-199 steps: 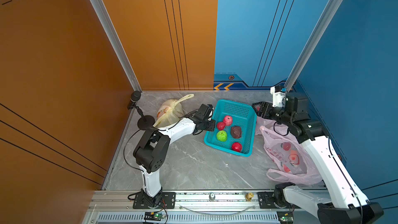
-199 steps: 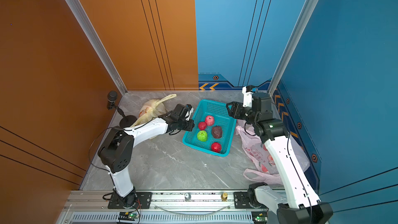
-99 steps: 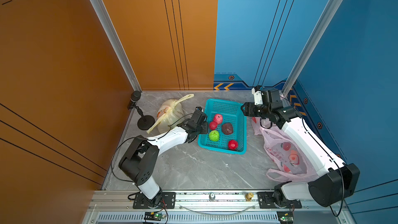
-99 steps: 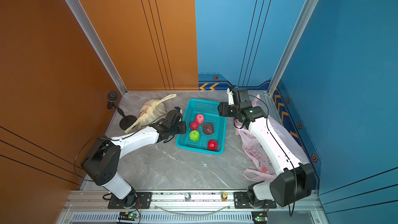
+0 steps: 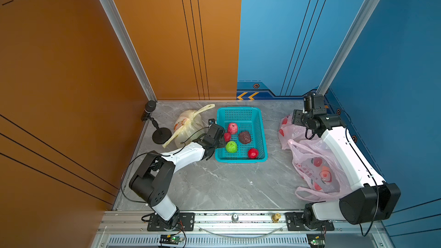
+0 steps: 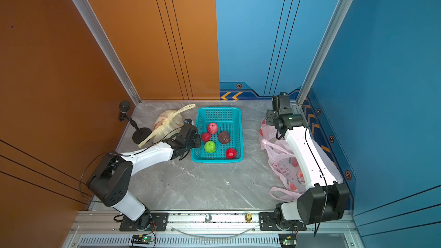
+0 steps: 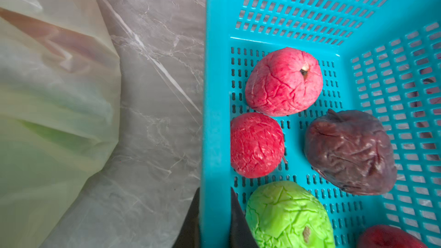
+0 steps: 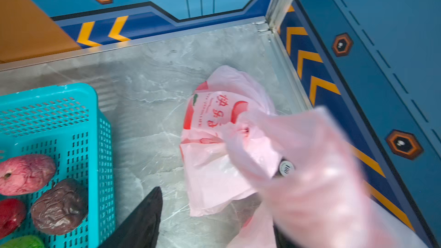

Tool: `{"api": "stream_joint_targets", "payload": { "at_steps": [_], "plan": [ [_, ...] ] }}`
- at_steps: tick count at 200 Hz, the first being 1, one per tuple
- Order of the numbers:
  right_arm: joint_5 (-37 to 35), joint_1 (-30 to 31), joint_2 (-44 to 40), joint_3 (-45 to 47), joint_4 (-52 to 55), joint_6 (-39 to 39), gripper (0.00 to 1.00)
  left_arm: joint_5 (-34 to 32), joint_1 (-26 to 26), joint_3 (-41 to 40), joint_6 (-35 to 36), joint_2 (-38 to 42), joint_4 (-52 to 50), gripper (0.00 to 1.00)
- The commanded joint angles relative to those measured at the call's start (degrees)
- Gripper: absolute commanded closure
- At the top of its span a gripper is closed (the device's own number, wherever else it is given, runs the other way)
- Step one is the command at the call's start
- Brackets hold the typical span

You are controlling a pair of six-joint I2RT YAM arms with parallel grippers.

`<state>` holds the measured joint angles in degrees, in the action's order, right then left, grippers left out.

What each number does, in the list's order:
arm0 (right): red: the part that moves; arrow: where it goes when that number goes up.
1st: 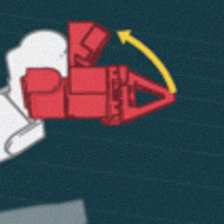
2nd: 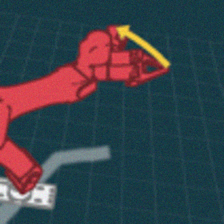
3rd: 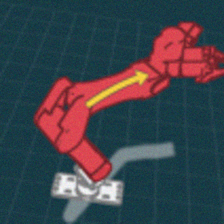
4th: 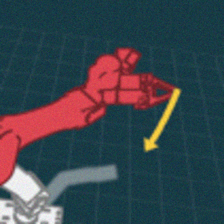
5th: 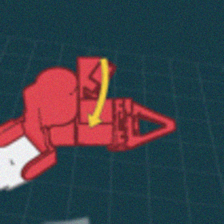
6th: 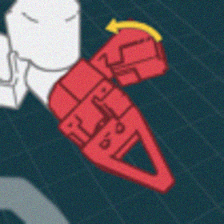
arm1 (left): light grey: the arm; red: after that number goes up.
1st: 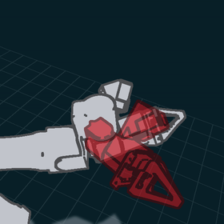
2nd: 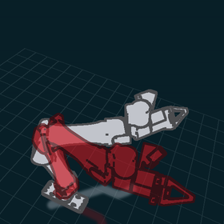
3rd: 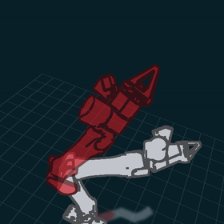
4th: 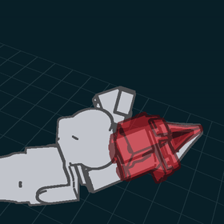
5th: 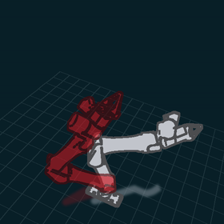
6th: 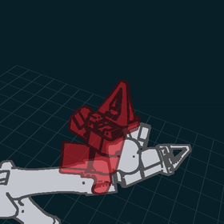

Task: Untie the knot of a plastic bag & take out the apple
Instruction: Adjust the basket at the center of the board, then pick up the plastic bag at the center of the board.

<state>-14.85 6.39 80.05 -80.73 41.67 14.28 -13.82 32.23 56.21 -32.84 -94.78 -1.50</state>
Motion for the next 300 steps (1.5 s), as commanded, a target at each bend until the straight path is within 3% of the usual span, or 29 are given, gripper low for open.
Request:
{"api": "stream_joint_targets", "payload": {
  "at_steps": [1, 20, 38, 61, 76, 110, 124, 144, 153, 197, 231, 261, 300],
  "plan": [
    [-1.6, -1.7, 1.3, 0.0, 2.3, -1.2, 0.26, -1.5, -0.2, 2.4, 0.4, -2.9, 3.9, 1.0],
    [-1.0, -3.5, 3.0, -0.4, 1.3, -1.3, 0.21, -1.0, 0.2, 4.4, 0.4, -3.3, 3.4, 0.99],
    [0.4, -4.8, 5.5, -1.7, 0.7, -1.3, 0.2, -0.7, 0.3, 3.5, 0.3, -2.6, 2.6, 0.75],
    [0.3, -5.5, 9.5, -3.9, 1.1, -1.2, 0.19, 0.0, 0.3, 1.9, 0.8, -0.2, 1.0, 0.55],
    [-0.3, -5.8, 11.7, -4.6, 1.2, -0.9, 0.19, 0.3, 0.4, 0.9, 1.7, 2.3, -0.5, 0.49],
    [-1.2, -6.4, 16.4, -5.9, 2.8, -0.7, 0.27, 1.1, 0.2, 1.1, 4.4, 8.6, -5.1, 0.45],
    [-0.7, -6.8, 17.9, -6.5, 3.3, -0.6, 0.41, 2.2, 0.1, 1.5, 5.4, 11.0, -6.9, 0.44],
    [0.7, -7.0, 19.1, -6.9, 3.9, -0.5, 0.85, 2.9, 0.0, 2.4, 6.8, 14.7, -11.3, 0.44],
    [1.6, -7.0, 19.0, -6.9, 3.5, -0.5, 1.0, 3.1, -0.2, 2.4, 7.4, 16.6, -12.8, 0.44],
    [7.5, -5.4, 11.9, -5.8, -4.3, -3.3, 1.0, 6.7, -3.7, 2.4, 9.5, 26.7, -20.6, 0.41],
    [20.2, -1.7, 4.4, -6.4, -11.1, -7.3, 1.0, 11.5, -9.0, 1.0, 9.5, 34.1, -25.9, 0.41],
    [25.5, 5.8, 2.3, -13.1, -5.8, -10.8, 1.0, 12.9, -12.0, -0.5, 9.5, 40.4, -29.7, 0.4],
    [38.9, 17.9, -1.2, -15.6, -4.5, -9.3, 1.0, 14.7, -14.5, -1.1, 9.5, 44.9, -33.9, 0.36]
  ]
}}
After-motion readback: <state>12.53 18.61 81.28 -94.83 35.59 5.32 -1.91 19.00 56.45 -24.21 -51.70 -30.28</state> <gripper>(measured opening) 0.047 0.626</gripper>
